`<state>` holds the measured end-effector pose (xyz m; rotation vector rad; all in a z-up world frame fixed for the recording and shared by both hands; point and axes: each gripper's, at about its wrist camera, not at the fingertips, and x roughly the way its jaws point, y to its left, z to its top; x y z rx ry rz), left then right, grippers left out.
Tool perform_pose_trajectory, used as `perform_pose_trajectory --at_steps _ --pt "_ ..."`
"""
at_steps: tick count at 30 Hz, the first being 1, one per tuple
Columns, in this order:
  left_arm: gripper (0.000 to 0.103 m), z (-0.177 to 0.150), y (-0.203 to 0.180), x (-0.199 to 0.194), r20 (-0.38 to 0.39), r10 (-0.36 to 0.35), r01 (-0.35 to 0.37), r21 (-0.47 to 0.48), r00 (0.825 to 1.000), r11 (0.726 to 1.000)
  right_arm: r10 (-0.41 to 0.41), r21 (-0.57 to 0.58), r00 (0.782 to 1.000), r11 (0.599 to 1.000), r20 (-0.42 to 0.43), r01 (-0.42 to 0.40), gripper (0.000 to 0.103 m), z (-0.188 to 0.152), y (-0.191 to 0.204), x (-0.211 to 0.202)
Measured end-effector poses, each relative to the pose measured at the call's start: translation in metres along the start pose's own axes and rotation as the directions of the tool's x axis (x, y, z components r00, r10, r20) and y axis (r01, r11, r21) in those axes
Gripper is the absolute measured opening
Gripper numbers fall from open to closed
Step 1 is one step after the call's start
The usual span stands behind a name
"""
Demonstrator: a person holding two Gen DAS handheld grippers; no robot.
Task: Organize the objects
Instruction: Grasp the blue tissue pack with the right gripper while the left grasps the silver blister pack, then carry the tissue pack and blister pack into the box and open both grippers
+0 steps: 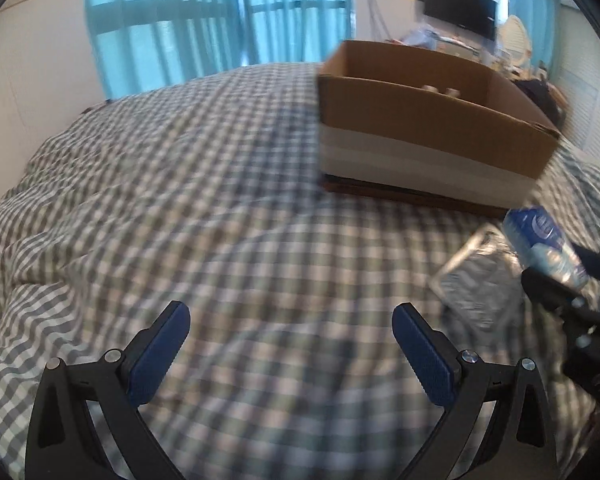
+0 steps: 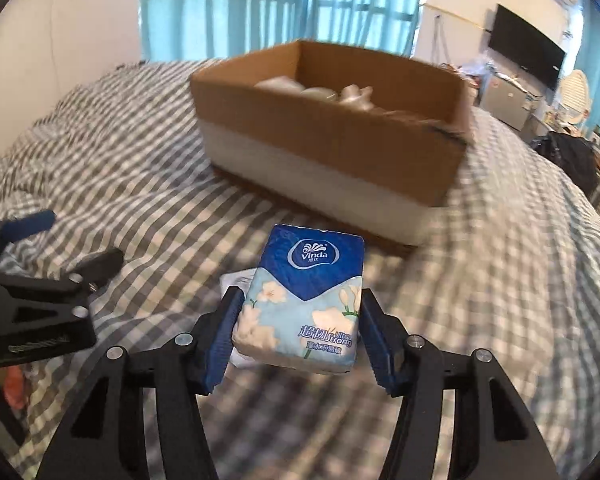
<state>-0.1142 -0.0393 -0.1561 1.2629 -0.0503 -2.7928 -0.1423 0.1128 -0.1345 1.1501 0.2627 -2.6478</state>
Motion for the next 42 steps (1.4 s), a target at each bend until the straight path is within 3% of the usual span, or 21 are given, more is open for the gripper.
perform_pose_trajectory --at_steps 5,10,13,17,23,29,32,38,42 --pt "0.103 0.004 -0.049 0.000 0.001 -0.121 0.120 0.095 0.993 0.988 -0.030 0.088 0.999 0.996 0.014 0.028 0.057 -0.007 -0.041 -0.027" --pt "0.103 0.007 -0.095 0.013 -0.065 -0.224 0.233 0.199 0.972 0.952 -0.037 0.173 0.999 0.984 0.024 0.032 0.057 -0.009 -0.069 -0.033" --pt "0.103 0.008 -0.113 0.023 -0.087 -0.239 0.253 0.241 0.967 0.937 -0.031 0.196 0.999 0.980 0.015 0.027 0.057 -0.008 -0.078 -0.029" --pt "0.103 0.015 -0.123 0.042 -0.115 -0.237 0.258 0.230 0.965 0.938 -0.022 0.205 1.000 0.978 0.004 0.021 0.057 -0.007 -0.082 -0.023" --pt "0.103 0.020 -0.124 0.060 -0.190 -0.297 0.331 0.183 0.936 0.926 -0.025 0.205 1.000 0.979 0.002 0.024 0.057 -0.009 -0.081 -0.020" --pt "0.078 0.017 -0.119 0.044 -0.204 -0.335 0.371 0.181 0.920 0.911 -0.028 0.191 1.000 0.981 0.001 0.027 0.057 -0.009 -0.075 -0.021" --pt "0.075 0.016 -0.110 0.037 -0.210 -0.351 0.385 0.153 0.913 0.910 -0.035 0.179 0.999 0.983 0.005 0.033 0.057 -0.008 -0.071 -0.025" --pt "0.073 0.011 -0.091 0.015 -0.181 -0.333 0.356 0.119 0.925 0.927 -0.039 0.148 0.998 0.988 0.039 0.033 0.057 -0.004 -0.059 -0.047" --pt "0.073 0.015 -0.075 -0.014 -0.123 -0.314 0.328 0.118 0.942 0.937 -0.051 0.104 0.996 0.994 0.068 0.044 0.057 -0.002 -0.047 -0.069"
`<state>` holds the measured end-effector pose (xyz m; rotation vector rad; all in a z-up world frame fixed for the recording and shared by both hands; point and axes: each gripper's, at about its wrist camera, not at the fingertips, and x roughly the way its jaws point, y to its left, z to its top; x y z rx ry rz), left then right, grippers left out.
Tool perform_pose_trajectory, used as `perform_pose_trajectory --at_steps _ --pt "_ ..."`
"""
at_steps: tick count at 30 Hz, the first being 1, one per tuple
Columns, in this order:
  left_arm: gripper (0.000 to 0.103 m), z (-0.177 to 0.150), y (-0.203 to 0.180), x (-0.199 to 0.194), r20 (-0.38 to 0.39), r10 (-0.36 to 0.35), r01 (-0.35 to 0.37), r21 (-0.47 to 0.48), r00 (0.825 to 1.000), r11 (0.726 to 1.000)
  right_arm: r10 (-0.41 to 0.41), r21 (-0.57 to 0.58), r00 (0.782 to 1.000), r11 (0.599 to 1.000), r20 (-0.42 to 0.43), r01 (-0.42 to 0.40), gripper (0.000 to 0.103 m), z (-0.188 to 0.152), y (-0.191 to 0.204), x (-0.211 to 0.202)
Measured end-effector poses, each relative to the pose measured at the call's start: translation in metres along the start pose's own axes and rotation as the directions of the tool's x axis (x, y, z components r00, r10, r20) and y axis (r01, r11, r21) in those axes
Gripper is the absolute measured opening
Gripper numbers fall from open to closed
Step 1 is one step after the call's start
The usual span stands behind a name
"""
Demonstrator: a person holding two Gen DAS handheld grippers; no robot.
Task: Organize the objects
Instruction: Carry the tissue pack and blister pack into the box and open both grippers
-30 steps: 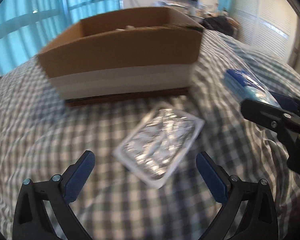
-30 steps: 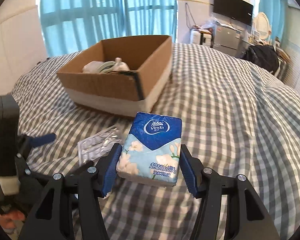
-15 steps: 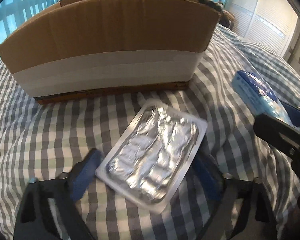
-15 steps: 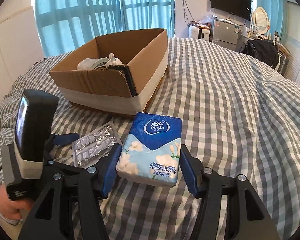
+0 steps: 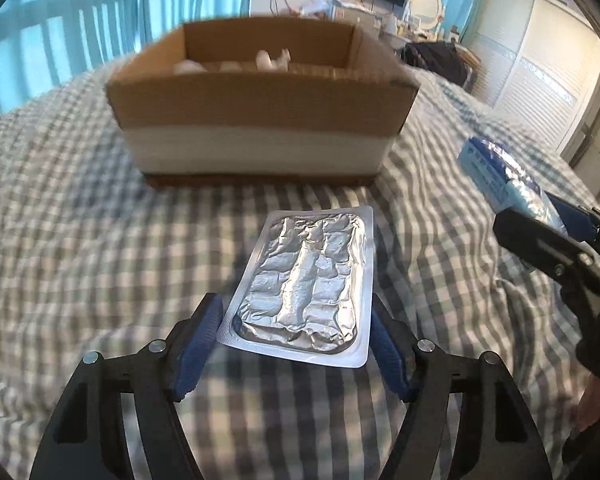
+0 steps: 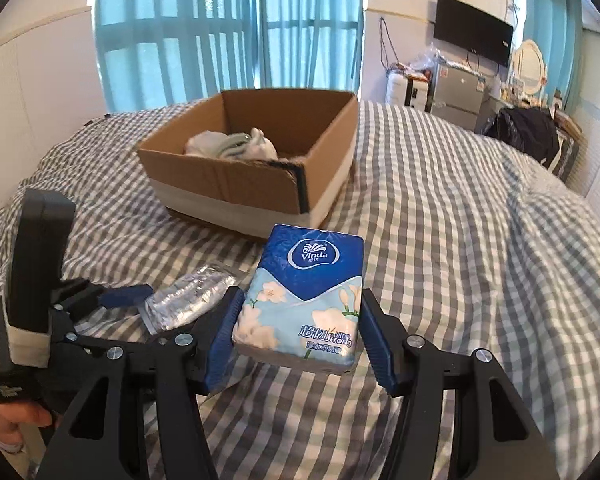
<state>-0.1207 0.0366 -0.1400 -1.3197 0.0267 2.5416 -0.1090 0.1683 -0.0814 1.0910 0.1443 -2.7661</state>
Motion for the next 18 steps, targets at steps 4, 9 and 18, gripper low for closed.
perform_pose_trajectory --at_steps 4,9,18 --pt "0.072 0.008 0.004 -0.038 0.076 0.021 -0.021 -0.002 0.997 1.000 -0.008 -0.032 0.999 0.999 0.039 0.009 0.057 0.010 0.008 -0.023" --pt "0.072 0.026 0.005 -0.086 0.193 0.024 -0.023 -0.010 0.981 1.000 -0.002 -0.072 0.993 0.997 0.118 0.010 0.057 0.028 0.019 -0.059" --pt "0.072 0.063 0.011 -0.133 0.319 0.060 -0.057 -0.018 0.946 0.998 0.038 -0.108 0.978 0.994 0.203 -0.017 0.057 0.070 0.027 -0.086"
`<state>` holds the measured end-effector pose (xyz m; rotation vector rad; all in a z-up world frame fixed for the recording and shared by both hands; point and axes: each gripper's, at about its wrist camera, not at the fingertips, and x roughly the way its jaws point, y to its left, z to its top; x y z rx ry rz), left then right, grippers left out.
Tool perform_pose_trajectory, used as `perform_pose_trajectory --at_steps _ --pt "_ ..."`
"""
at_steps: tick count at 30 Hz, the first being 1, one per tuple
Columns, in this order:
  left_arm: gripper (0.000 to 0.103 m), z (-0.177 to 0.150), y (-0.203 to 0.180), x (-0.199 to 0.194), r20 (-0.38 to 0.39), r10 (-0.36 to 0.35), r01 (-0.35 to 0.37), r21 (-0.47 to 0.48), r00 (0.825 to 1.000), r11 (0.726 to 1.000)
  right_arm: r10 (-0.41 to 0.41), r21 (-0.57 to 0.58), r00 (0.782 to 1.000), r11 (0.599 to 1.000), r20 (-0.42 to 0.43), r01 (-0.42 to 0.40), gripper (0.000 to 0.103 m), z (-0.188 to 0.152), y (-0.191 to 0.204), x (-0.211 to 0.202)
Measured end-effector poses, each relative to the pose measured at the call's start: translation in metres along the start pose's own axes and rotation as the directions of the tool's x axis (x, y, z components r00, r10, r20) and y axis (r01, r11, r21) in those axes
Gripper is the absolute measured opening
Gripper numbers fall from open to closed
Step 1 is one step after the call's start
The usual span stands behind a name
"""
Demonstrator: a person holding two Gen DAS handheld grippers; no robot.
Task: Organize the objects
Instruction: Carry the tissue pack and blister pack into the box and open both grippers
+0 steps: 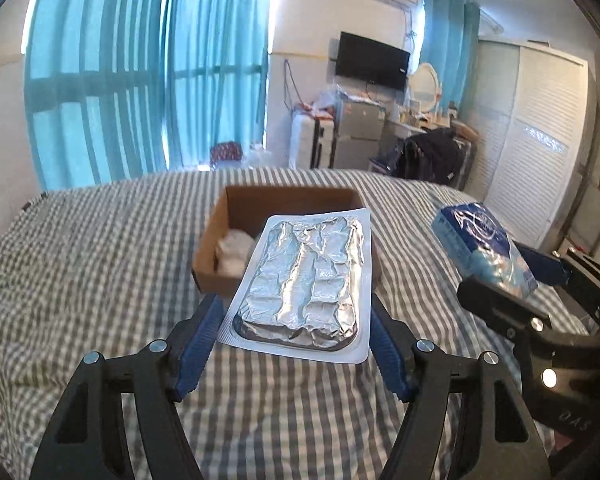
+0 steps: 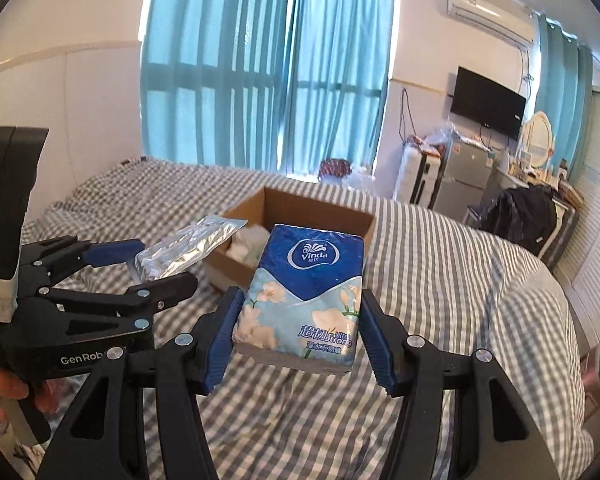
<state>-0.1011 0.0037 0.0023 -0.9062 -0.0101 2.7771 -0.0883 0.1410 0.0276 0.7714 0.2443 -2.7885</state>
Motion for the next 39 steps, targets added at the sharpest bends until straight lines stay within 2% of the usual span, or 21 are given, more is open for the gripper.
perform_pose_trajectory --at_steps 8,12,15,18,23,30,33,37,39 --pt "0.072 0.054 0.015 0.036 0.017 0.048 -0.047 -0.013 0.999 0.999 0.032 0.015 0.998 0.999 0.046 -0.033 0.057 0.046 -0.020 0.031" --pt "0.072 0.082 0.024 0.072 0.016 0.087 -0.087 -0.020 0.996 0.996 0.033 0.029 0.998 0.999 0.056 -0.034 0.057 0.071 -0.035 0.065" --pt "0.072 0.099 0.030 0.102 0.020 0.089 -0.088 -0.042 0.996 0.995 0.027 0.041 0.998 0.999 0.051 -0.029 0.057 0.086 -0.045 0.096" --pt "0.072 0.108 0.032 0.133 0.012 0.109 -0.109 -0.022 0.994 0.994 0.026 0.059 0.999 0.998 0.037 -0.028 0.057 0.095 -0.057 0.127" --pt "0.072 0.095 0.035 0.185 -0.054 0.152 -0.150 0.039 0.987 0.988 0.038 0.072 0.999 0.997 -0.013 -0.037 0.057 0.094 -0.064 0.179" --pt "0.072 0.068 0.036 0.223 -0.137 0.155 -0.148 0.062 0.978 0.987 0.044 0.051 0.989 0.998 -0.138 -0.038 0.057 0.062 -0.067 0.243" --pt "0.073 0.059 0.036 0.232 -0.173 0.120 -0.117 0.029 0.978 0.993 0.046 0.054 0.987 0.998 -0.153 -0.038 0.058 0.056 -0.069 0.250" --pt "0.073 0.051 0.034 0.234 -0.197 0.118 -0.116 0.023 0.973 0.993 0.062 0.098 0.988 0.994 -0.139 -0.048 0.058 0.053 -0.074 0.244" --pt "0.074 0.051 0.034 0.230 -0.200 0.130 -0.131 0.008 0.971 0.991 0.052 0.104 0.991 0.994 -0.119 -0.040 0.068 0.056 -0.076 0.235"
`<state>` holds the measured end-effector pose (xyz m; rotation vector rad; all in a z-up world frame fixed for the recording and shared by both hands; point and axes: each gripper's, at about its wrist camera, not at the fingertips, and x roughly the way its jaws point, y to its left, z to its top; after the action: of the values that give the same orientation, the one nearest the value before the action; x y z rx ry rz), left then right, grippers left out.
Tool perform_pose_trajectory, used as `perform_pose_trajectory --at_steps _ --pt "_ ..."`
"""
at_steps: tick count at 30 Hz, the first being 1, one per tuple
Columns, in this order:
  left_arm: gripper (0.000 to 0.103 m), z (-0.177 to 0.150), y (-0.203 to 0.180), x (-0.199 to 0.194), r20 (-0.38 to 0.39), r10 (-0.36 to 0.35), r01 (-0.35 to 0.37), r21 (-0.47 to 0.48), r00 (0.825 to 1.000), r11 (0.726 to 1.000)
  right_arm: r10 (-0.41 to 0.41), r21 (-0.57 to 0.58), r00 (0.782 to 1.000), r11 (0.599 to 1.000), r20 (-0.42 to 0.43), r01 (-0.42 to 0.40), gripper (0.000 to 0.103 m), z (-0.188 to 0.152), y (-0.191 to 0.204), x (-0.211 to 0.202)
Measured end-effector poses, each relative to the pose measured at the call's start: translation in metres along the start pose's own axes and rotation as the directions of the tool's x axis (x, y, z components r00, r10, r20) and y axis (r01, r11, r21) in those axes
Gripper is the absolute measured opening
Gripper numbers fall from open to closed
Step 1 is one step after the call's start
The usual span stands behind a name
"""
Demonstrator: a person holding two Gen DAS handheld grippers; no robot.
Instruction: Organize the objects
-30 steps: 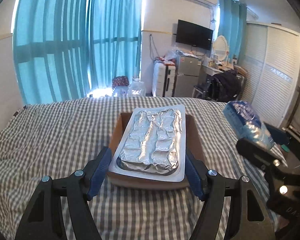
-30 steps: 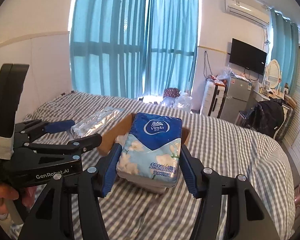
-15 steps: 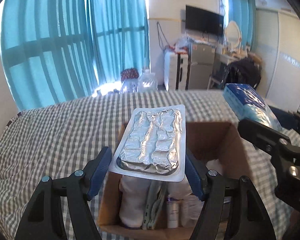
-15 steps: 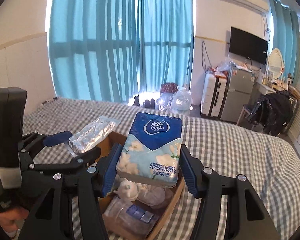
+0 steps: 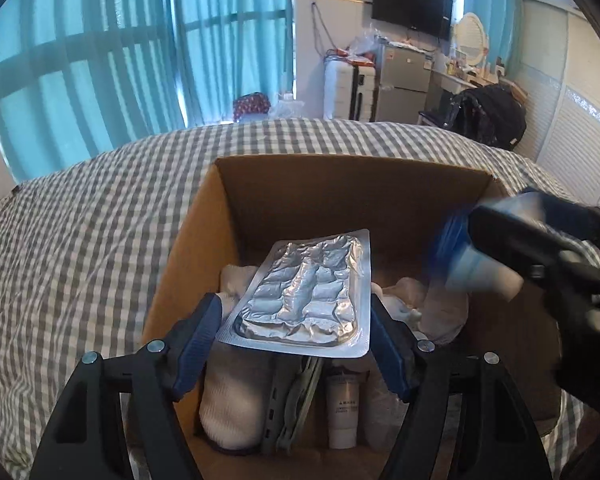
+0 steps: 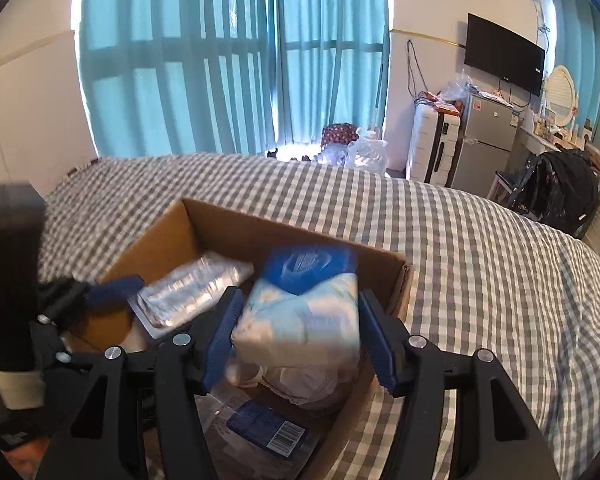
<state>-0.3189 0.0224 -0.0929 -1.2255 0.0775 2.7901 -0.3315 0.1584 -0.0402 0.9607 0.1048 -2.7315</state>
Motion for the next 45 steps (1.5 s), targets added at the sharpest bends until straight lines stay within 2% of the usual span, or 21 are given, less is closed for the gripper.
perform_pose_trajectory --at_steps 2,6,10,12,16,18,21,23,25,26,28,33,35,37,40,45 --pt "0.076 0.001 -0.001 -0.009 0.005 0.007 -0.006 -0.017 1.000 1.000 -0.023 0.002 1.000 1.000 0.018 0.023 0.072 0.002 0.001 -0.009" --pt "0.091 0.010 -0.003 -0.046 0.066 0.045 -0.044 -0.015 0.997 0.999 -0.029 0.021 0.999 0.999 0.027 0.028 0.072 0.011 -0.001 -0.036" --pt "0.099 0.020 -0.003 -0.091 0.141 0.068 -0.066 -0.015 0.988 0.998 -0.046 0.018 0.996 0.999 0.072 0.045 0.074 0.022 0.000 -0.085" --pt "0.102 0.022 -0.004 -0.121 0.191 0.076 -0.074 -0.019 0.979 0.997 -0.064 0.010 0.993 0.998 0.102 0.063 0.078 0.029 0.001 -0.113" --pt "0.103 0.019 -0.002 -0.176 0.278 0.053 -0.054 -0.006 0.959 0.999 -0.088 -0.004 0.982 0.996 0.166 0.089 0.080 0.039 0.010 -0.172" --pt "0.103 0.016 -0.003 -0.203 0.313 0.054 -0.057 0.000 0.948 0.998 -0.101 -0.011 0.976 0.994 0.192 0.105 0.085 0.040 0.018 -0.198" --pt "0.103 0.009 -0.002 -0.238 0.341 0.051 -0.055 0.001 0.939 0.998 -0.119 -0.018 0.962 0.992 0.246 0.127 0.092 0.037 0.030 -0.244" --pt "0.103 0.006 -0.003 -0.257 0.360 0.042 -0.044 0.000 0.932 0.999 -0.124 -0.024 0.954 0.991 0.272 0.135 0.094 0.033 0.038 -0.267" --pt "0.103 -0.001 0.000 -0.277 0.392 0.032 -0.033 -0.005 0.919 0.999 -0.139 -0.018 0.944 0.988 0.298 0.152 0.098 0.028 0.043 -0.287" --pt "0.103 -0.003 0.002 -0.284 0.401 0.032 -0.031 -0.007 0.916 0.999 -0.146 -0.013 0.940 0.987 0.309 0.158 0.103 0.026 0.044 -0.293" --pt "0.103 -0.009 0.006 -0.295 0.415 0.041 -0.036 -0.020 0.909 0.999 -0.154 0.008 0.926 0.987 0.344 0.162 0.103 0.017 0.046 -0.310" --pt "0.103 -0.025 0.012 -0.300 0.438 0.110 -0.100 -0.045 0.892 0.994 -0.146 0.057 0.927 0.989 0.346 0.135 0.103 -0.005 0.038 -0.317" --pt "0.103 -0.035 0.017 -0.297 0.459 0.123 -0.099 -0.075 0.880 0.992 -0.162 0.077 0.924 0.987 0.347 0.144 0.103 -0.015 0.038 -0.312" --pt "0.103 -0.040 0.022 -0.291 0.463 0.114 -0.075 -0.100 0.879 0.992 -0.164 0.094 0.921 0.986 0.353 0.140 0.103 -0.026 0.037 -0.302" --pt "0.103 -0.047 0.027 -0.275 0.465 0.102 -0.050 -0.122 0.879 0.991 -0.166 0.105 0.929 0.985 0.332 0.138 0.103 -0.037 0.037 -0.275" --pt "0.103 -0.061 0.026 -0.244 0.448 0.169 -0.142 -0.093 0.878 0.985 -0.220 0.126 0.921 0.974 0.322 0.188 0.103 -0.047 0.032 -0.234"
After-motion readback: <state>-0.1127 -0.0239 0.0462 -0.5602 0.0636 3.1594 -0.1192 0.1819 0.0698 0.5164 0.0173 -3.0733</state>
